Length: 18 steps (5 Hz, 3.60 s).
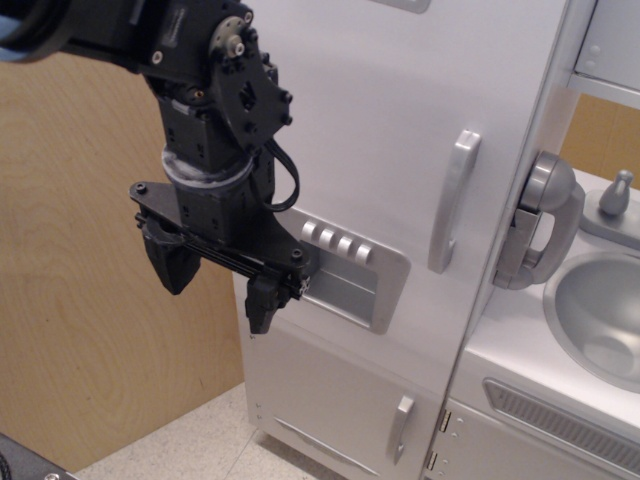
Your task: Open fridge
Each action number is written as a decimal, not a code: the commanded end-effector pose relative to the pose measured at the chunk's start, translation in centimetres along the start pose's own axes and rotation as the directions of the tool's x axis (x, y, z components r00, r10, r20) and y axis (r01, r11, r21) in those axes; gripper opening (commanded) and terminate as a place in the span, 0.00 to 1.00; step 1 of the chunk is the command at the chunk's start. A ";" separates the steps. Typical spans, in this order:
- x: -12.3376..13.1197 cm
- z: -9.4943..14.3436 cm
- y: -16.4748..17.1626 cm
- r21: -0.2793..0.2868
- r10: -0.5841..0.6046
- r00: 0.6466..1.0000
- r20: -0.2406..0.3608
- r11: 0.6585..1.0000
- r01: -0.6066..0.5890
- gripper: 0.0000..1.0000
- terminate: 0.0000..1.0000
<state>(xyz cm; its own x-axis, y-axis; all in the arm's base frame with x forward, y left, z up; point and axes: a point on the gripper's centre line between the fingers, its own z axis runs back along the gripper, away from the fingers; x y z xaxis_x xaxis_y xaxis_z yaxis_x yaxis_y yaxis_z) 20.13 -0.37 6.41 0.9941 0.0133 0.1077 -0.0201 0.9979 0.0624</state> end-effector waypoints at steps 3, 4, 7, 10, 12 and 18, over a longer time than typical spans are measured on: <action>4.9 1.1 -7.6 -0.090 -0.008 0.994 0.110 0.996 0.018 1.00 0.00; 8.3 2.3 -9.1 -0.106 0.016 0.987 0.161 0.994 0.001 1.00 0.00; 15.0 2.6 -7.7 -0.087 0.080 0.974 0.211 0.994 -0.063 1.00 0.00; 16.3 0.7 -8.0 0.008 -0.030 0.959 0.283 1.000 0.028 0.00 0.00; 15.1 1.0 -7.8 0.025 -0.036 0.955 0.295 0.999 0.030 0.00 0.00; 2.8 2.6 -10.8 -0.103 -0.238 0.971 0.038 0.965 0.240 1.00 0.00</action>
<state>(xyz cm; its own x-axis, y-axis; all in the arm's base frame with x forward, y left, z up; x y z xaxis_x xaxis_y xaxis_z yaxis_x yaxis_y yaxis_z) 22.08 -11.43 7.02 0.9695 -0.2305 0.0835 0.2319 0.9727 -0.0078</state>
